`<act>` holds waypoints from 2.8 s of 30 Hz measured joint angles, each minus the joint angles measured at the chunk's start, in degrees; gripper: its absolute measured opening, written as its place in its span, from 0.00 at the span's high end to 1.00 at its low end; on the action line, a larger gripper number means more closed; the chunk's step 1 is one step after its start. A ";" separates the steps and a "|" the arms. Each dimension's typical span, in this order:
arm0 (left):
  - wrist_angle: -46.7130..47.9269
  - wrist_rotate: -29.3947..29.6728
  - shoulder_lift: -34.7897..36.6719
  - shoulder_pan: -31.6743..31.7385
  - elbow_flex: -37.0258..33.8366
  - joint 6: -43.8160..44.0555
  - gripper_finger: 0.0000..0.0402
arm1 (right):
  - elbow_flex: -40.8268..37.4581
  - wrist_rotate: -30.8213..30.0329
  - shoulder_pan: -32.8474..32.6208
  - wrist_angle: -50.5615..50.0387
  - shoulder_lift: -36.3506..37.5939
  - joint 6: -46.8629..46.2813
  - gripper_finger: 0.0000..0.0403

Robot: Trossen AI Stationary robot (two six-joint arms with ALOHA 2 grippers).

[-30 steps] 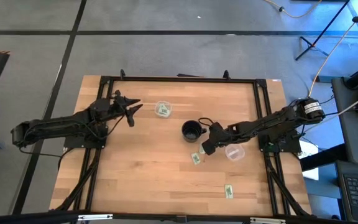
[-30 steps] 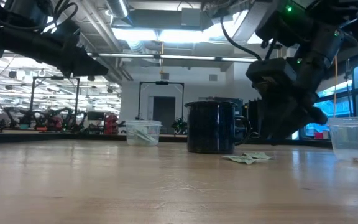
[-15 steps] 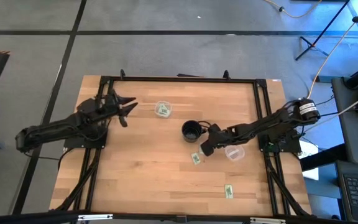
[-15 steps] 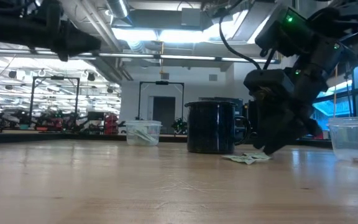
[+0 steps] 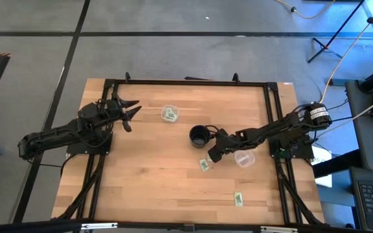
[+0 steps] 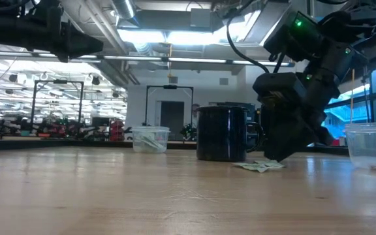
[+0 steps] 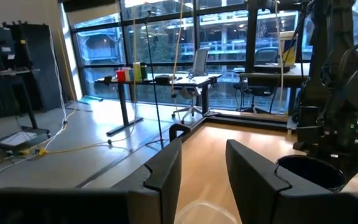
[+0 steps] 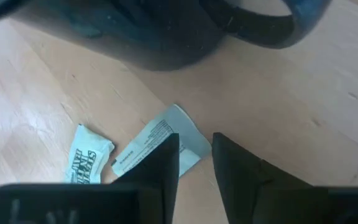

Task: Pick and place items into bin
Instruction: Put the top green stevia packet into the bottom transparent bin

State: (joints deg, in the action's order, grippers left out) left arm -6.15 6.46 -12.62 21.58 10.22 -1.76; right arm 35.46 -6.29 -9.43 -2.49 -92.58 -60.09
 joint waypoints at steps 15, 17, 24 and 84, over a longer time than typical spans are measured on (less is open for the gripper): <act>0.00 -0.07 0.00 0.00 0.00 0.04 0.70 | 0.00 1.88 -0.12 -1.31 -0.11 5.00 0.80; 0.00 -0.07 0.00 0.00 0.00 0.04 0.71 | 0.00 2.04 -0.13 -1.33 -0.11 5.26 0.80; -0.02 -0.09 0.00 0.00 0.00 0.07 0.71 | 0.00 2.53 -0.15 -1.86 -0.11 6.70 0.82; -0.03 -0.09 0.00 0.02 0.00 0.00 0.70 | 13.00 -0.34 -0.67 -20.01 2.01 12.79 0.95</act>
State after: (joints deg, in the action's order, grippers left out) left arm -6.18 6.37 -12.62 21.61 10.22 -1.76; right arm 48.47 -6.63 -10.10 -22.49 -90.56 -47.30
